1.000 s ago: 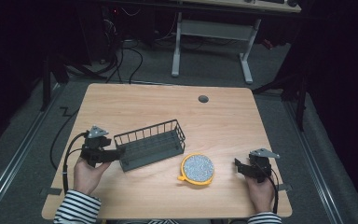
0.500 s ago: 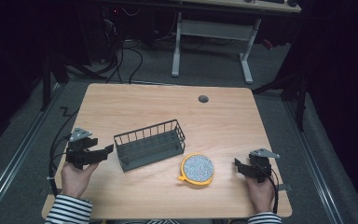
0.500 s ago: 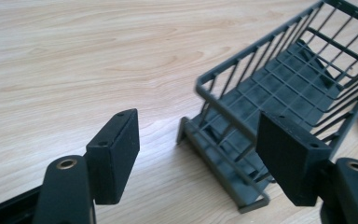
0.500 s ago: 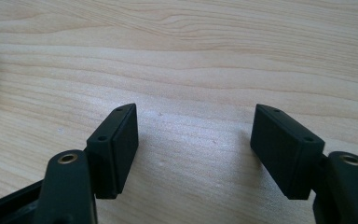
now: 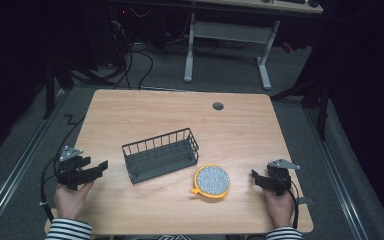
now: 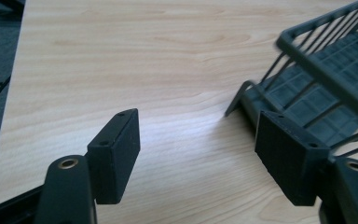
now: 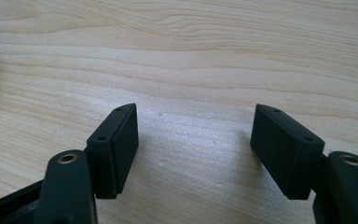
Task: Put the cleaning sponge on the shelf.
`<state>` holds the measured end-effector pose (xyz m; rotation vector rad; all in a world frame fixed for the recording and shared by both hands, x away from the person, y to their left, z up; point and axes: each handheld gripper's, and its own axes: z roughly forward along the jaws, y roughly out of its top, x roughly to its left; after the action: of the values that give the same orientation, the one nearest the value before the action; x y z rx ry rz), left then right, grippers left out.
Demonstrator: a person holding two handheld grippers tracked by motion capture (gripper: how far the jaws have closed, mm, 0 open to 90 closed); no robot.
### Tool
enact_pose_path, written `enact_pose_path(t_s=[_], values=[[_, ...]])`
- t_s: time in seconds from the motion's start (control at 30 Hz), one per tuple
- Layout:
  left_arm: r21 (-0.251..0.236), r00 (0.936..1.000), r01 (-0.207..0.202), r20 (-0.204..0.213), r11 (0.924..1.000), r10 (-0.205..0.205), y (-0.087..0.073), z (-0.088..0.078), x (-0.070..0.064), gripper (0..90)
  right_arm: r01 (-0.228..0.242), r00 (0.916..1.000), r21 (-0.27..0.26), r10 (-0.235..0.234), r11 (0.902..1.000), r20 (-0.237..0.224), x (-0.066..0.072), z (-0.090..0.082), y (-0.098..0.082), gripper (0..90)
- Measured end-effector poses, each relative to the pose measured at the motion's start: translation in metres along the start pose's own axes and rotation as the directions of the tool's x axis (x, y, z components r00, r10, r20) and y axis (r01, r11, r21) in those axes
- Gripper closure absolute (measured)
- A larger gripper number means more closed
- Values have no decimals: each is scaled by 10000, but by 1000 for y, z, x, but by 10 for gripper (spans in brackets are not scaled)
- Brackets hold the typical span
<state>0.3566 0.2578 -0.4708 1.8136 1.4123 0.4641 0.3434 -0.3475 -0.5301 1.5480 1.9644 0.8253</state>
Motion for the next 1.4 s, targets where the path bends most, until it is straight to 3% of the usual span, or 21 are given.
enact_pose_path(t_s=[0.27,0.4,0.53,0.9,1.13,1.27,1.37,1.4], values=[[142,9981,465,-406,9988,-459,-19,15,13,323,-1,10000,4,1,10000,11,0,0,0,323],[152,9964,503,-688,9986,-491,-23,21,15,322,11,10000,1,-11,10000,-13,0,0,0,323],[255,9940,352,-1045,9991,-323,-28,31,14,321,24,10000,-1,-24,10000,-29,1,0,0,323],[316,9924,102,-1232,9994,-62,-30,45,14,321,33,10000,4,-33,10000,-54,1,0,0,323],[572,9877,-195,-1541,9982,281,-34,54,16,324,126,9998,3,-126,9999,-140,1,2,2,324],[426,9874,-251,-1552,9988,314,-36,54,17,329,111,9998,8,-111,9999,-136,1,3,3,326],[306,9830,-545,-1738,9980,590,-38,56,13,319,124,9998,1,-124,9999,-149,1,3,3,328],[333,9840,-596,-1661,9977,643,-39,55,13,312,91,9998,65,-90,9999,-179,1,2,4,370]])
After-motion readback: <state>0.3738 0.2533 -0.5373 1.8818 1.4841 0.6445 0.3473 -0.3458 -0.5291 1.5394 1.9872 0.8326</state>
